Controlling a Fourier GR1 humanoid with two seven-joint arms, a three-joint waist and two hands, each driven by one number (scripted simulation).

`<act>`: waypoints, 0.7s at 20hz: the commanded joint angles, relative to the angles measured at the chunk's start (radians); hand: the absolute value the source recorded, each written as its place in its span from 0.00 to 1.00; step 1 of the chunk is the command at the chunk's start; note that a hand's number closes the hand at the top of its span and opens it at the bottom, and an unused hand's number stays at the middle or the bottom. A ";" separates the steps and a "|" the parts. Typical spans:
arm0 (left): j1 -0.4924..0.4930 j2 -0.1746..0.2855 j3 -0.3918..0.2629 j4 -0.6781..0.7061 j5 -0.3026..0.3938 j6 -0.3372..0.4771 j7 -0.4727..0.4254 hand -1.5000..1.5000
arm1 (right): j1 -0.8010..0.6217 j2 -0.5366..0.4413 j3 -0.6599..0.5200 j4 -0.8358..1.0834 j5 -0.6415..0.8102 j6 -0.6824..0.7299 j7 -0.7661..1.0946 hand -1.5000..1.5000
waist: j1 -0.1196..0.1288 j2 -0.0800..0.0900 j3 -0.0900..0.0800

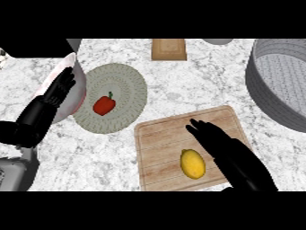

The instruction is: Pick the lemon from the cutting board and place it in the basket

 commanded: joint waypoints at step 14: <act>0.008 -0.069 0.055 -0.016 -0.068 -0.064 0.020 0.50 | -0.025 0.082 -0.003 0.169 0.176 -0.011 -0.048 0.00 | 0.001 0.000 0.000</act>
